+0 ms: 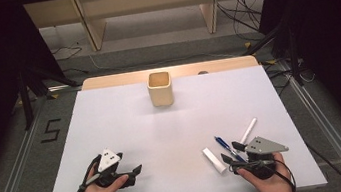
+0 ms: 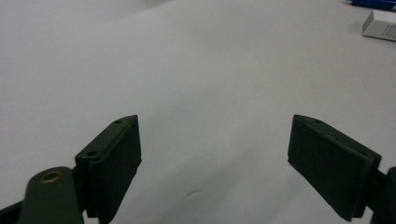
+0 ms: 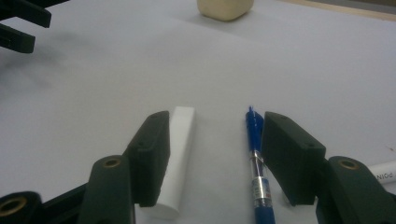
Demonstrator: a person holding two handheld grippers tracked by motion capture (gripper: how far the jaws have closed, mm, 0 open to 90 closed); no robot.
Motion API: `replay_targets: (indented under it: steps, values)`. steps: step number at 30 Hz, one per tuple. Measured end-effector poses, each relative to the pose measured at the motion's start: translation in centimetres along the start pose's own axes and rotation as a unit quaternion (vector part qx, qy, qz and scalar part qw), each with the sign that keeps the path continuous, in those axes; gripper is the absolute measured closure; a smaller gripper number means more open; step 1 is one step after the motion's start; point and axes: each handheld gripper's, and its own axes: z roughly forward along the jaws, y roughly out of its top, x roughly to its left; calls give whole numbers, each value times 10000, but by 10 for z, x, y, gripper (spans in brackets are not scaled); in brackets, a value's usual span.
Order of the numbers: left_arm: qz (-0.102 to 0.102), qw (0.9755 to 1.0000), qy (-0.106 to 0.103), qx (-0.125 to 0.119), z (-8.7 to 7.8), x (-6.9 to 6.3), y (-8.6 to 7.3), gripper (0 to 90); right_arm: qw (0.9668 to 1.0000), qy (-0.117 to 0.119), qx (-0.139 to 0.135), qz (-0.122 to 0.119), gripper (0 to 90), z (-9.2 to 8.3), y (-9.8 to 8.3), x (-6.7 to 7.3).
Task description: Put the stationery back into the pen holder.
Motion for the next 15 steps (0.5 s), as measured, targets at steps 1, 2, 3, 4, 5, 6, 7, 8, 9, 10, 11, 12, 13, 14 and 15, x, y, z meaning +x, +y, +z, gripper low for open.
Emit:
replay_targets:
  steps: [1,2,3,4,5,6,7,8,9,10,11,12,13,14,15]
  values:
    - [-2,10000,3,-13,0,0,0,170,10000,-2,-9,-7,455,0,0,0]
    - [-2,10000,3,-13,0,0,0,171,10000,-4,-14,-8,462,0,0,1]
    - [1,10000,0,-7,0,0,0,172,10000,-12,-13,-4,466,0,0,1]
    - [20,10000,-5,16,0,0,0,172,10000,-15,-18,1,474,0,-1,1]
    - [20,10000,-5,16,0,0,0,172,10000,-11,-30,4,479,0,-1,1]
    - [19,10000,-6,1,0,0,0,172,10000,-6,-38,12,482,-1,-1,1]
    - [19,10000,-6,1,0,0,0,172,10000,-11,-43,10,484,-1,-1,1]
    - [2,10000,0,-18,0,-1,0,172,10000,-3,-43,11,486,-1,-1,1]
    - [2,10000,0,-18,0,-1,0,172,10000,10,-46,17,489,-1,-1,1]
    - [13,10000,2,-8,0,0,0,172,10000,16,-42,16,492,-1,-1,2]
    - [-5,10000,10,-21,0,0,0,172,10000,27,-49,14,496,-1,-1,2]
    - [-5,10000,10,-21,0,0,0,172,10000,40,-40,31,503,-1,-1,2]
    - [-7,10000,12,-24,0,0,0,172,10000,45,-28,32,519,-1,-1,3]
    - [-7,10000,4,-29,0,0,0,172,10000,65,-26,36,541,-1,-1,4]
    - [-7,10000,4,-29,0,0,0,172,9999,83,-29,50,554,-1,-1,4]
